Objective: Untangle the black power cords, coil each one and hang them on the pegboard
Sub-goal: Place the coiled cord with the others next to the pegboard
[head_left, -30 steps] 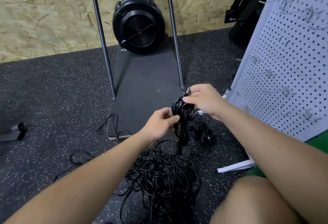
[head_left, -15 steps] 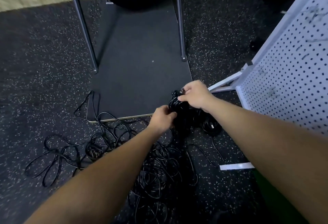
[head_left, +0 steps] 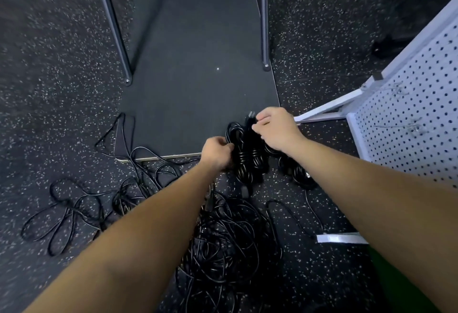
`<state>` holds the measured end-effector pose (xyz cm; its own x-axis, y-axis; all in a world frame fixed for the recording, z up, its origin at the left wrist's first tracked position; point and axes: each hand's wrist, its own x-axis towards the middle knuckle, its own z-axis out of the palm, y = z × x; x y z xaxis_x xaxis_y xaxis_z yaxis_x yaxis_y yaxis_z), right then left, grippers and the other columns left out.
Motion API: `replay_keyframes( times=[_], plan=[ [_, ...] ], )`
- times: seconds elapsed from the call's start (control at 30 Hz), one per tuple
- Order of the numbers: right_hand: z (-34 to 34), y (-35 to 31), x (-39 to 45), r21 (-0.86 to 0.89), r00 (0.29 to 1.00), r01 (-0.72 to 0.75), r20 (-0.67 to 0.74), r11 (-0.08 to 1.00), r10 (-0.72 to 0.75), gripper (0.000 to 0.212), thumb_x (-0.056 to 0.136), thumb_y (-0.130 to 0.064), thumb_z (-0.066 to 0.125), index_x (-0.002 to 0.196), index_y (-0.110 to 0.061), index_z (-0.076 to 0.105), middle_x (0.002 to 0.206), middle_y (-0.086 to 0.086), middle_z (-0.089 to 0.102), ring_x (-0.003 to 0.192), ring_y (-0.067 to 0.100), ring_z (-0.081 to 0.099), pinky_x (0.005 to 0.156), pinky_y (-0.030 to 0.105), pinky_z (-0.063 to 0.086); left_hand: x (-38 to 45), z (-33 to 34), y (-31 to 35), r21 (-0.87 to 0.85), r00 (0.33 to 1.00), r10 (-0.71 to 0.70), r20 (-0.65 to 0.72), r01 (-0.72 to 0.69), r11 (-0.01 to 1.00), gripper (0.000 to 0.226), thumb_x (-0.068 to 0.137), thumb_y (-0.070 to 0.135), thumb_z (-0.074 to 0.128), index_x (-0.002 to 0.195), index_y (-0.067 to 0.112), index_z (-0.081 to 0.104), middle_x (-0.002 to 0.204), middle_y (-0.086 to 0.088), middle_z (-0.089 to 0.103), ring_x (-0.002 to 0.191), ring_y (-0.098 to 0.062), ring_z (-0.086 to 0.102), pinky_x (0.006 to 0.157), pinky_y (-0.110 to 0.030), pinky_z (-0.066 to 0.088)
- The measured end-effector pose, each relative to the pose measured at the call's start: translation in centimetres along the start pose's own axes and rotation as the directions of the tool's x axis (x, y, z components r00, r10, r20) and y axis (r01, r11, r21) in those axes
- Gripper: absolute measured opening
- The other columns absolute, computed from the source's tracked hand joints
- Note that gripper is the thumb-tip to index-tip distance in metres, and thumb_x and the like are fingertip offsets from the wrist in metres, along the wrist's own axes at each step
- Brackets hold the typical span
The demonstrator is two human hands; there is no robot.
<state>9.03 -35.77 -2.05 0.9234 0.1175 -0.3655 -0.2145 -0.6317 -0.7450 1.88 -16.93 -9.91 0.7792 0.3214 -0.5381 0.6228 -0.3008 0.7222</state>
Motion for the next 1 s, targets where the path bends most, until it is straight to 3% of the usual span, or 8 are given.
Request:
replay_keyframes(
  times=[0.17, 0.3, 0.47, 0.57, 0.7, 0.77, 0.9, 1.0],
  plan=[
    [1.8, 0.3, -3.4, -0.054, 0.989, -0.006, 0.147, 0.999, 0.014, 0.013, 0.094, -0.017, 0.076, 0.081, -0.017, 0.079, 0.072, 0.001, 0.079, 0.067, 0.016, 0.078, 0.071, 0.044, 0.069, 2.5, -0.5, -2.0, 0.017, 1.000, -0.015, 0.013, 0.015, 1.000, 0.028, 0.091, 0.034, 0.077, 0.084, 0.007, 0.073, 0.065, -0.005, 0.068, 0.062, -0.025, 0.065, 0.077, -0.060, 0.065],
    [3.5, 1.0, -5.5, -0.156, 0.957, 0.018, 0.289, 0.988, 0.028, 0.015, 0.096, -0.015, 0.075, 0.082, -0.016, 0.080, 0.073, 0.001, 0.080, 0.064, 0.010, 0.077, 0.062, 0.035, 0.066, 1.0, -3.0, -1.6, 0.289, 0.990, 0.098, 0.098, -0.123, 0.950, 0.029, 0.104, 0.038, 0.071, 0.091, 0.014, 0.080, 0.076, -0.004, 0.075, 0.075, -0.028, 0.073, 0.082, -0.044, 0.065],
    [5.2, -1.0, -7.1, -0.284, 0.906, 0.116, 0.424, 0.952, 0.016, 0.013, 0.097, -0.018, 0.077, 0.085, -0.020, 0.081, 0.074, 0.002, 0.080, 0.071, 0.017, 0.079, 0.055, 0.025, 0.055, -1.5, -7.6, -1.5, 0.329, 0.951, 0.186, 0.246, -0.263, 0.907, 0.017, 0.107, 0.024, 0.070, 0.116, 0.018, 0.083, 0.096, 0.000, 0.083, 0.089, -0.021, 0.080, 0.088, -0.039, 0.066],
    [6.9, -2.5, -8.5, -0.354, 0.877, 0.205, 0.481, 0.913, -0.010, 0.012, 0.096, -0.019, 0.078, 0.085, -0.019, 0.083, 0.070, -0.005, 0.075, 0.065, 0.014, 0.072, 0.055, 0.021, 0.050, -4.1, -10.6, -3.2, 0.455, 0.925, 0.223, 0.309, -0.349, 0.819, 0.016, 0.105, 0.019, 0.072, 0.116, 0.019, 0.083, 0.096, 0.005, 0.082, 0.083, -0.010, 0.076, 0.086, -0.027, 0.060],
    [11.8, -3.0, -11.1, -0.323, 0.852, 0.181, 0.523, 0.929, 0.016, 0.008, 0.096, -0.023, 0.082, 0.101, -0.016, 0.083, 0.073, -0.007, 0.073, 0.070, 0.015, 0.070, 0.068, 0.029, 0.055, -6.9, -12.6, -5.8, 0.567, 0.912, 0.253, 0.321, -0.400, 0.720, 0.026, 0.100, 0.010, 0.068, 0.117, 0.020, 0.085, 0.119, 0.002, 0.082, 0.109, -0.017, 0.076, 0.099, -0.027, 0.055],
    [14.7, -2.6, -12.5, -0.246, 0.811, 0.084, 0.580, 0.966, 0.077, 0.027, 0.097, -0.030, 0.082, 0.119, -0.015, 0.076, 0.084, 0.004, 0.078, 0.072, 0.019, 0.073, 0.069, 0.031, 0.056, -7.7, -13.2, -6.4, 0.566, 0.931, 0.238, 0.277, -0.358, 0.742, 0.040, 0.095, 0.003, 0.058, 0.119, 0.022, 0.084, 0.121, 0.001, 0.082, 0.112, -0.018, 0.074, 0.102, -0.029, 0.055],
    [18.9, -1.2, -14.0, -0.144, 0.829, -0.075, 0.541, 0.987, 0.142, 0.061, 0.081, -0.039, 0.090, 0.132, -0.012, 0.071, 0.115, 0.010, 0.080, 0.109, 0.030, 0.076, 0.098, 0.043, 0.059, -8.8, -14.3, -7.5, 0.480, 0.949, 0.181, 0.259, -0.289, 0.828, 0.060, 0.083, -0.011, 0.045, 0.126, 0.012, 0.080, 0.122, -0.005, 0.081, 0.116, -0.020, 0.074, 0.106, -0.033, 0.058],
    [20.1, -0.5, -14.0, -0.088, 0.861, -0.135, 0.483, 0.987, 0.161, 0.062, 0.082, -0.031, 0.092, 0.136, -0.010, 0.069, 0.110, 0.006, 0.076, 0.097, 0.025, 0.070, 0.087, 0.040, 0.055, -9.8, -15.5, -7.4, 0.341, 0.943, 0.208, 0.258, -0.290, 0.894, 0.051, 0.085, -0.022, 0.049, 0.115, 0.006, 0.079, 0.112, -0.008, 0.081, 0.103, -0.014, 0.077, 0.100, -0.033, 0.061]
  ],
)
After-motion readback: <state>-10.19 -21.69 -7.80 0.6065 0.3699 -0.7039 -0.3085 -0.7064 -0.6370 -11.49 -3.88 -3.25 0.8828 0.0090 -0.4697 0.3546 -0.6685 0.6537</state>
